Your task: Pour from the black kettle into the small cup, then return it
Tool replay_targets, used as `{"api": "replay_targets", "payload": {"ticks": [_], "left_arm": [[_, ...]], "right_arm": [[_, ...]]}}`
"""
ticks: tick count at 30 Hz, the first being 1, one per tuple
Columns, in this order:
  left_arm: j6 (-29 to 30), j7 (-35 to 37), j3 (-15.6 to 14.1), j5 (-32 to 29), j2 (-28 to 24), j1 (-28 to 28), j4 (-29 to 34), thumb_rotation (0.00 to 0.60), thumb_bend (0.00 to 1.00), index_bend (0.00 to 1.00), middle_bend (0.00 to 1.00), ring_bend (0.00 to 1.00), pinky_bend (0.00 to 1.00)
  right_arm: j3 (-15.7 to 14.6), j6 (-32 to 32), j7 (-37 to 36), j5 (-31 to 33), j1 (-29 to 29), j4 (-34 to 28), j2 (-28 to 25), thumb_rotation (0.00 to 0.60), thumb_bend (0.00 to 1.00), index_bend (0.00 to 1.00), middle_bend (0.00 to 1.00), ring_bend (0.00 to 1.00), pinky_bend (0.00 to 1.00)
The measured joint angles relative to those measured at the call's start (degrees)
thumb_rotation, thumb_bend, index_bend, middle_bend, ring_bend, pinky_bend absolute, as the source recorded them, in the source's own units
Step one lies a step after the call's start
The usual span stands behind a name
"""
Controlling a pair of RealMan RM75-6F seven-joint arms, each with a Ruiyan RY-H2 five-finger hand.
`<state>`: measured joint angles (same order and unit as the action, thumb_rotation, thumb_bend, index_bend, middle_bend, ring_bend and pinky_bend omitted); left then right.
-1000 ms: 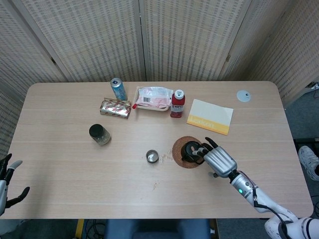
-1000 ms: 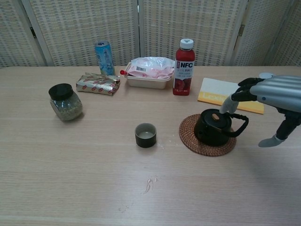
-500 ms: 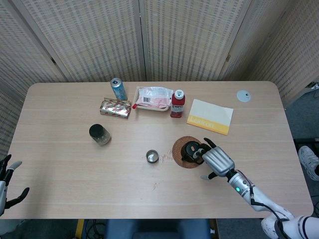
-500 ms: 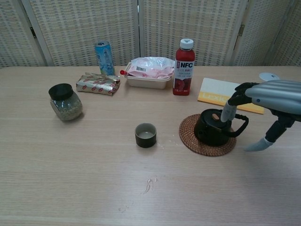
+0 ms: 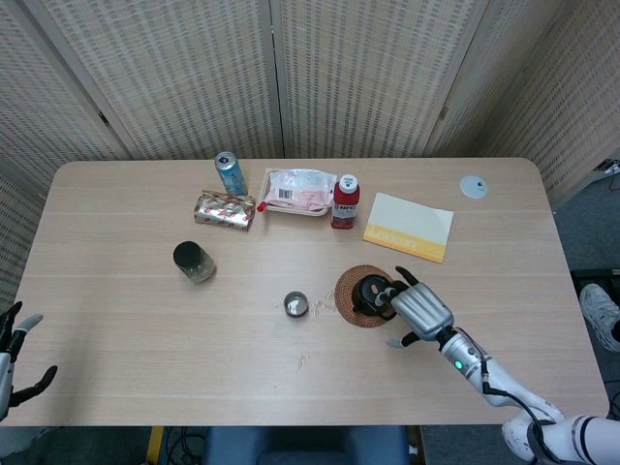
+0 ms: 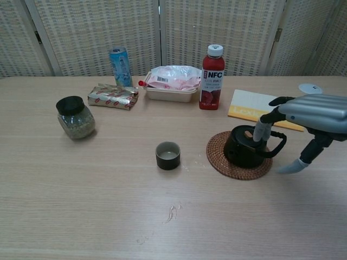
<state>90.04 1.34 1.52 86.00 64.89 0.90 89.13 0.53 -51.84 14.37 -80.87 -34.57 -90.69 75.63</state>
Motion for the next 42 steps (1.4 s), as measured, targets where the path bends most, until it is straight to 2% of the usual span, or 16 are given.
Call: {"api": "replay_targets", "payload": {"ticks": [15, 42], "left_arm": [[-0.05, 0.22, 0.05, -0.49, 0.16, 0.29, -0.47, 0.6, 0.25, 0.17, 0.0, 0.06, 0.0], [-0.18, 0.92, 0.13, -0.77, 0.53, 0.53, -1.34, 0.6, 0.25, 0.17, 0.0, 0.06, 0.0]], "right_arm": [[-0.27, 1.5, -0.31, 0.48, -0.82, 1.37, 1.08, 0.405, 0.0, 0.41, 0.47, 0.3, 0.0], [-0.45, 1.81, 5.44, 2.94, -1.37, 1.8, 2.2, 0.405, 0.0, 0.43, 0.49, 0.31, 0.0]]}}
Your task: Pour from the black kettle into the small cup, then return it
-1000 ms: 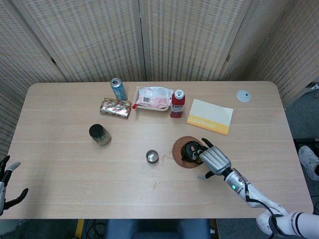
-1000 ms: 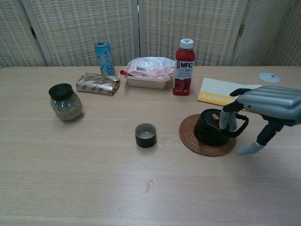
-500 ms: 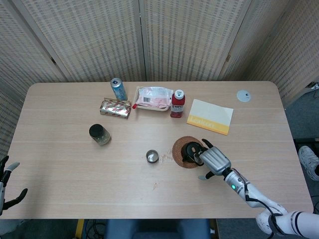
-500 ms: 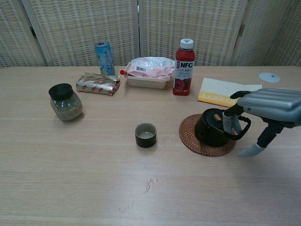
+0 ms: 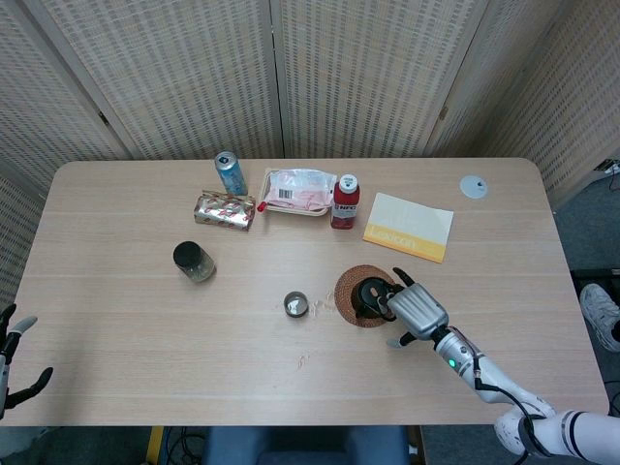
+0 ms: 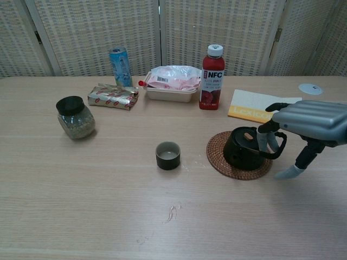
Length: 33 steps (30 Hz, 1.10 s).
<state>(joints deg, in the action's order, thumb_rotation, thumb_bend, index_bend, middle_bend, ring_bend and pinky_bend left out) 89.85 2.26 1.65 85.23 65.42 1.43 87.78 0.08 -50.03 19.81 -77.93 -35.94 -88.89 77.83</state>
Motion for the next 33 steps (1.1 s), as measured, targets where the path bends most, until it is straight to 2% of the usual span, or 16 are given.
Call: {"api": "replay_targets", "payload": {"ticks": [10, 33], "left_arm": [[-0.04, 0.12, -0.01, -0.15, 0.08, 0.13, -0.16, 0.6, 0.25, 0.17, 0.0, 0.06, 0.0], [0.05, 0.63, 0.17, -0.39, 0.35, 0.29, -0.81, 0.6, 0.25, 0.17, 0.0, 0.06, 0.0]], "right_arm": [[-0.52, 0.35, 0.74, 0.22, -0.11, 0.04, 0.19, 0.406, 0.0, 0.44, 0.49, 0.31, 0.0], [-1.16, 2.0, 3.34, 2.87, -0.53, -0.29, 0.4, 0.411, 0.0, 0.51, 0.55, 0.4, 0.0]]}}
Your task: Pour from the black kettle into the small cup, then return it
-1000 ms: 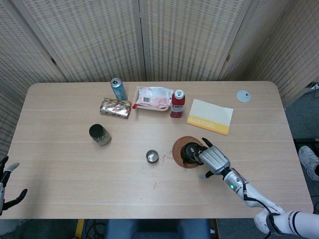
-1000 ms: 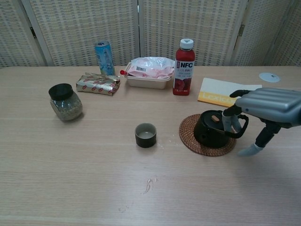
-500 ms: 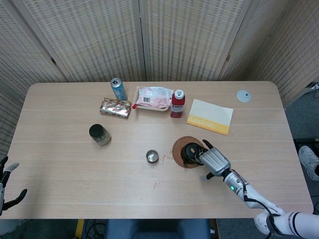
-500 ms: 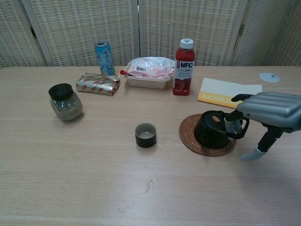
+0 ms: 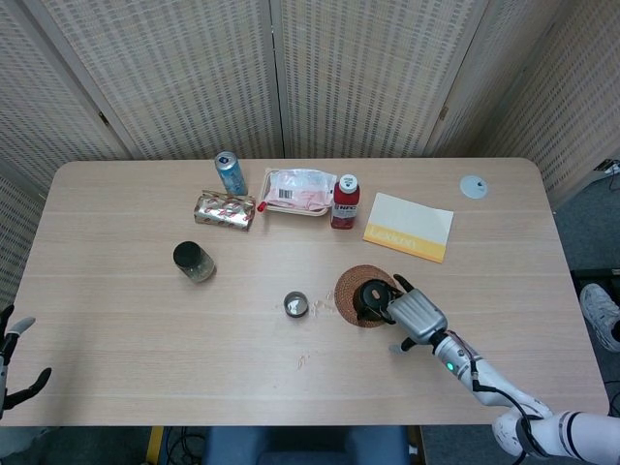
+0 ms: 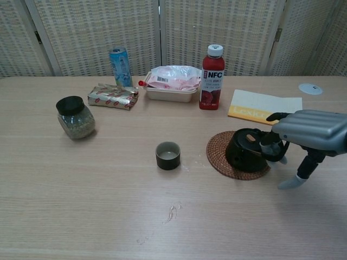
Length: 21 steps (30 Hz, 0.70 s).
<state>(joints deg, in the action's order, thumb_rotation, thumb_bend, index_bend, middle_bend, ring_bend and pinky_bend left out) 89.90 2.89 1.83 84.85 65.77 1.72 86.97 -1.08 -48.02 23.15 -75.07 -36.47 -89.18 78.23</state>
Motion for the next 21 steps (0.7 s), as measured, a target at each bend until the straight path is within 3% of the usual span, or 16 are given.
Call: {"api": "replay_targets", "payload": {"ticks": [15, 21], "left_arm": [[-0.33, 0.27, 0.0, -0.08, 0.22, -0.05, -0.42, 0.6, 0.25, 0.17, 0.0, 0.06, 0.0], [-0.27, 0.27, 0.04, -0.16, 0.2, 0.01, -0.43, 0.6, 0.25, 0.17, 0.0, 0.06, 0.0]], "right_arm": [[-1.1, 0.91, 1.15, 0.74, -0.11, 0.29, 0.16, 0.416, 0.0, 0.52, 0.55, 0.4, 0.0], [-0.92, 0.76, 0.83, 0.75, -0.2, 0.65, 0.58, 0.45, 0.0, 0.58, 0.61, 0.47, 0.0]]}}
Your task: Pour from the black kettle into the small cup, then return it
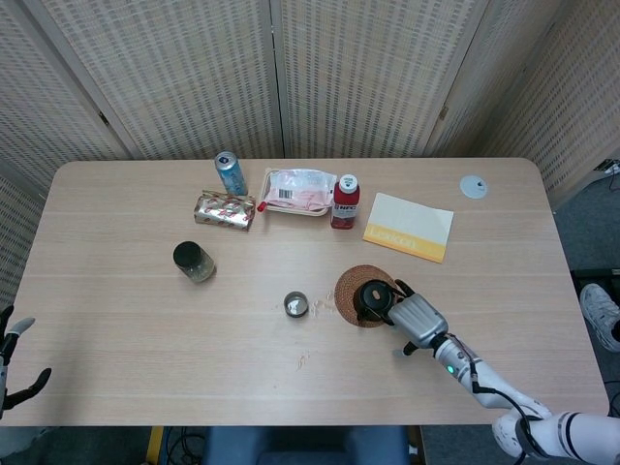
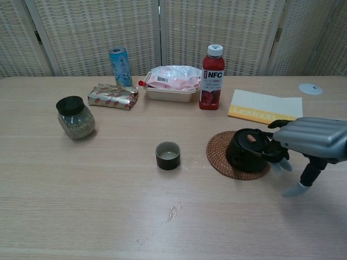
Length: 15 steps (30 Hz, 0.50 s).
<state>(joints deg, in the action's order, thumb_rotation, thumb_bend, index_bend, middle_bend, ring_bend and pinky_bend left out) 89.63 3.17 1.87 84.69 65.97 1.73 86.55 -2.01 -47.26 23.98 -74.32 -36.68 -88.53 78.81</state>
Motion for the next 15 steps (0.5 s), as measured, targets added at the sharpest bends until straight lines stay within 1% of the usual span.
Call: {"api": "replay_targets", "payload": {"ticks": [5, 10, 15], "left_arm": [[0.11, -0.08, 0.01, -0.09, -0.05, 0.12, 0.01, 0.6, 0.25, 0.17, 0.0, 0.06, 0.0], [0.08, -0.18, 0.05, -0.38, -0.03, 0.24, -0.1, 0.6, 0.25, 0.17, 0.0, 0.06, 0.0], [-0.23, -0.28, 0.06, -0.47, -0.02, 0.13, -0.21, 0.6, 0.25, 0.17, 0.0, 0.06, 0.0]], "right_arm": [[0.87, 0.2, -1.77, 0.25, -0.34, 0.22, 0.25, 0.549, 0.0, 0.7, 0.74, 0.61, 0.0], [2.3, 1.22, -3.9, 0.88, -1.37, 0.62, 0.51, 0.556, 0.0, 0.82, 0.83, 0.7, 0.0], [3.4, 2.19, -5.76, 1.16, -2.43, 1.5, 1.11, 0.559, 0.0, 0.85, 0.87, 0.74, 0.0]]}}
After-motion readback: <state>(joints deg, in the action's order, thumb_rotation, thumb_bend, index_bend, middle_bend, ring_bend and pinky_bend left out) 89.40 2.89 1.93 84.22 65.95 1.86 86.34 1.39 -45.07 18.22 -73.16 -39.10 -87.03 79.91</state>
